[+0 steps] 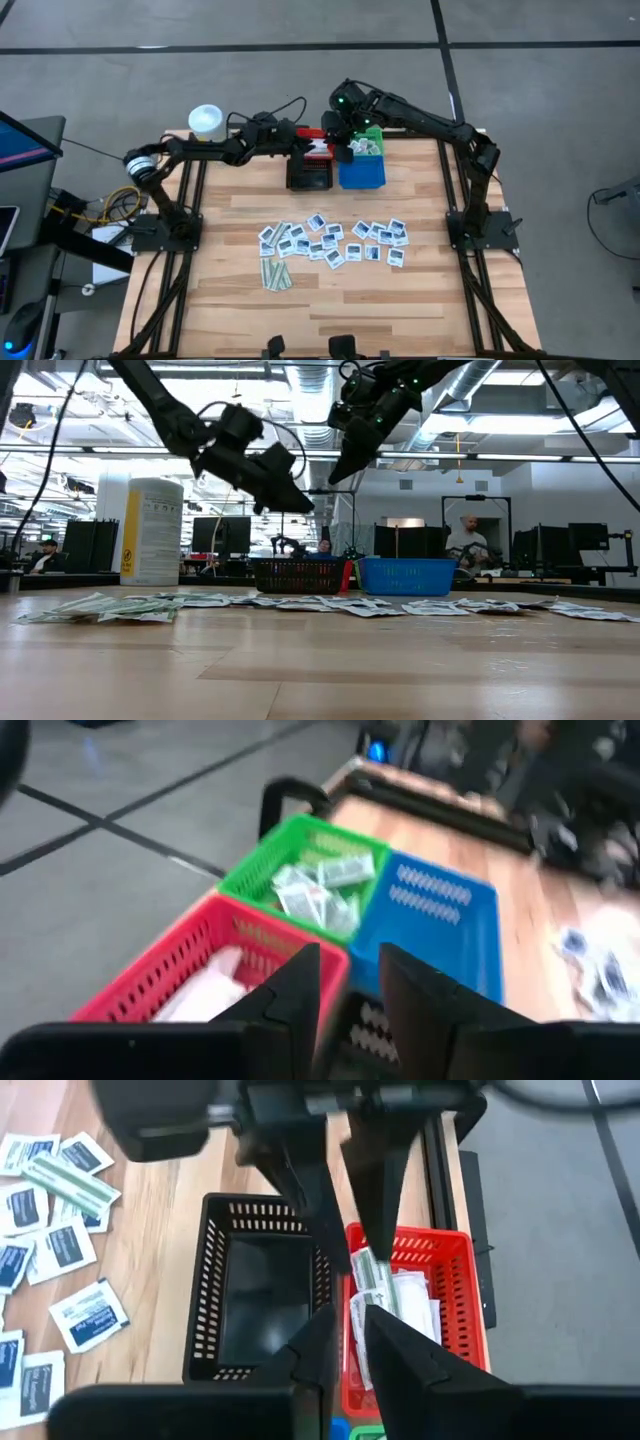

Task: Pick & Place First Aid Supplies
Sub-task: Put the bandage into the red basket

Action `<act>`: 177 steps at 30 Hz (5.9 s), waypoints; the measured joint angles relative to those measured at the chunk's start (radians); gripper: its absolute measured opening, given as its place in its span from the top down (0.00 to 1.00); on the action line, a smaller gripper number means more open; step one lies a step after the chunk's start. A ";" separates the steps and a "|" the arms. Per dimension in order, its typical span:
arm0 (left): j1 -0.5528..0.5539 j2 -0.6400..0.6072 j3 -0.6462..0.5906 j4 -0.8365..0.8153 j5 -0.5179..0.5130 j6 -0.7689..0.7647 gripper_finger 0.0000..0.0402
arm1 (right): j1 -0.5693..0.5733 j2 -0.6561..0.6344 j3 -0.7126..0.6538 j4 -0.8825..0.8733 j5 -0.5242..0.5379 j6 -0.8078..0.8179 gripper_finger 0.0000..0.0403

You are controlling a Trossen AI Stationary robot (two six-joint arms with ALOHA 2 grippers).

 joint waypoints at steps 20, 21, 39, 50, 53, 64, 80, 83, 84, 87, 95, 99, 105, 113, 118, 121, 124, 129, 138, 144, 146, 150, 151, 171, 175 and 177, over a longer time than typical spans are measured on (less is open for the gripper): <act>-0.143 -0.526 -0.315 -0.300 -0.091 -0.156 0.75 | 0.164 0.000 0.000 0.058 0.000 0.235 0.99; -0.164 -0.555 -0.337 -0.299 -0.091 -0.179 0.75 | 0.177 0.000 0.000 0.063 0.000 0.241 0.99; -0.521 -0.730 -0.522 -0.297 -0.229 -0.336 0.75 | 0.439 0.034 -0.007 0.078 0.028 0.398 0.99; -0.640 -0.595 -0.542 -0.293 -0.413 -0.381 0.75 | 0.589 0.047 -0.016 0.023 0.369 0.501 0.99; -0.640 -0.566 -0.542 -0.290 -0.414 -0.397 0.75 | 0.610 0.047 -0.016 0.009 0.370 0.467 0.99; -0.640 -0.495 -0.542 -0.279 -0.413 -0.435 0.75 | 0.611 -0.021 -0.097 -0.095 0.368 0.501 0.99; -0.639 -0.489 -0.541 -0.262 -0.473 -0.367 0.75 | 0.620 -0.442 -0.786 0.455 0.372 0.824 0.99; -0.639 -0.490 -0.541 -0.262 -0.473 -0.276 0.73 | 0.632 -0.430 -0.809 0.469 0.372 0.838 0.99; -0.639 -0.490 -0.541 -0.262 -0.473 -0.252 0.71 | 0.638 -0.420 -0.809 0.471 0.372 0.839 0.99; -0.639 -0.490 -0.541 -0.258 -0.486 -0.190 0.65 | 0.649 -0.399 -0.811 0.467 0.371 0.838 0.99; -0.628 -0.462 -0.540 -0.245 -0.510 -0.153 0.49 | 0.652 -0.376 -0.809 0.487 0.372 0.830 0.99; -0.629 -0.391 -0.541 -0.236 -0.509 -0.153 0.47 | 0.647 -0.377 -0.809 0.499 0.377 0.816 0.99; -0.629 -0.287 -0.541 -0.206 -0.509 -0.153 0.48 | 0.644 -0.377 -0.809 0.509 0.378 0.812 0.99; -0.629 -0.210 -0.537 -0.164 -0.497 -0.157 0.54 | 0.644 -0.377 -0.809 0.511 0.375 0.812 0.99; -0.629 -0.197 -0.537 -0.153 -0.492 -0.156 0.63 | 0.644 -0.377 -0.809 0.511 0.375 0.801 0.99; -0.629 -0.202 -0.537 -0.151 -0.491 -0.156 0.71 | 0.644 -0.377 -0.809 0.511 0.375 0.801 0.99; -0.629 -0.204 -0.538 -0.150 -0.490 -0.157 0.80 | 0.644 -0.377 -0.809 0.511 0.375 0.801 0.99; -0.629 -0.204 -0.539 -0.146 -0.477 -0.160 0.93 | 0.644 -0.377 -0.809 0.511 0.375 0.801 0.99; -0.629 -0.232 -0.541 -0.148 -0.442 -0.164 0.99 | 0.644 -0.377 -0.809 0.511 0.375 0.801 0.99; -0.629 -0.312 -0.545 -0.153 -0.439 -0.164 0.98 | 0.644 -0.377 -0.809 0.515 0.375 0.777 0.99; -0.629 -0.336 -0.545 -0.153 -0.442 -0.164 0.99 | 0.641 -0.377 -0.809 0.518 0.375 0.775 0.99; -0.629 -0.373 -0.544 -0.148 -0.461 -0.163 0.99 | 0.631 -0.377 -0.809 0.519 0.375 0.775 0.99; -0.629 -0.382 -0.544 -0.148 -0.471 -0.163 0.98 | 0.628 -0.377 -0.809 0.520 0.375 0.773 0.99; -0.629 -0.419 -0.541 -0.147 -0.543 -0.161 0.98 | 0.589 -0.377 -0.809 0.552 0.401 0.730 0.99; -0.621 -0.419 -0.541 -0.148 -0.563 -0.155 0.99 | 0.566 -0.376 -0.809 0.614 0.411 0.691 0.99; -0.610 -0.419 -0.541 -0.148 -0.563 -0.153 0.99 | 0.553 -0.376 -0.809 0.650 0.413 0.667 0.99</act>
